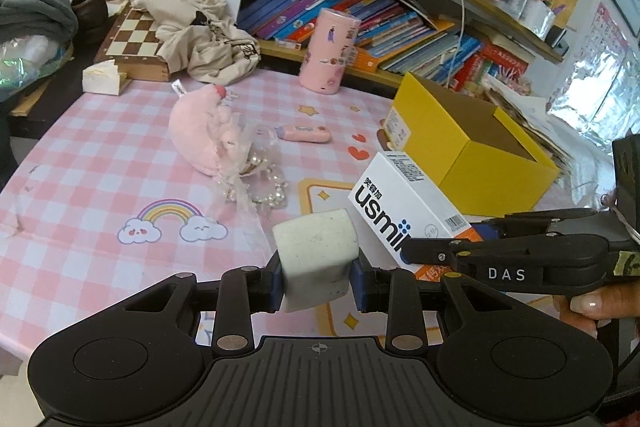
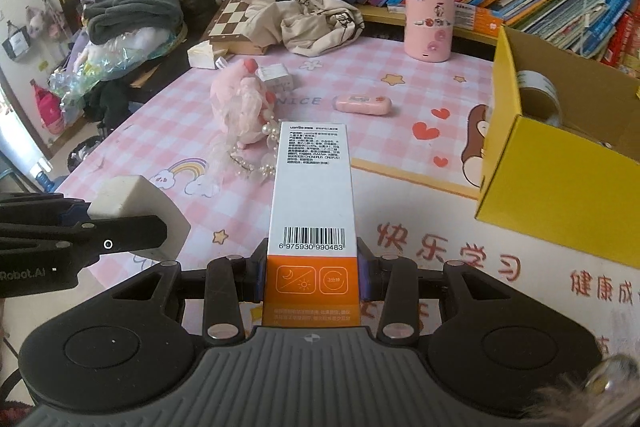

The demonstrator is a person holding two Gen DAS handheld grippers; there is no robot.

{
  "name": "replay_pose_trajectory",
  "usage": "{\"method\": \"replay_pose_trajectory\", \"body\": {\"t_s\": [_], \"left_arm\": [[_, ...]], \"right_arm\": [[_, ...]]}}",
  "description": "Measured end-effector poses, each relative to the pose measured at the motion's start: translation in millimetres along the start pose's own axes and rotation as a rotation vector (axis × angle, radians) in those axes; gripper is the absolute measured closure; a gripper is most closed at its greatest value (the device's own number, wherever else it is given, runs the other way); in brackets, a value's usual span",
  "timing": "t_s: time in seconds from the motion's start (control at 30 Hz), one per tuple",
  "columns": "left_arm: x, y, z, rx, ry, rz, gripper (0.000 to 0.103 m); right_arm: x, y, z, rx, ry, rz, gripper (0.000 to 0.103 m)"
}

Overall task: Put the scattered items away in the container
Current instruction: 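Carry the white cube and toothpaste box over the yellow box with both tools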

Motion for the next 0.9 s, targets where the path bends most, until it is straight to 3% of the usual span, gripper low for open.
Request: {"method": "replay_pose_trajectory", "body": {"t_s": [0.9], "left_arm": [[25,10,-6,-0.012,0.096,0.065,0.073]], "right_arm": [[13,36,-38,0.019,0.078,0.095,0.066]]}}
Point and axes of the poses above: each gripper's, at about its wrist camera, not at the fingertips, and z roughly the way its jaws point, x to its right, y to its underside, the point moved 3 cm from there along z, roughly the way its jaws point, and after that the axes turned 5 degrees about y, right-handed, at the moved point
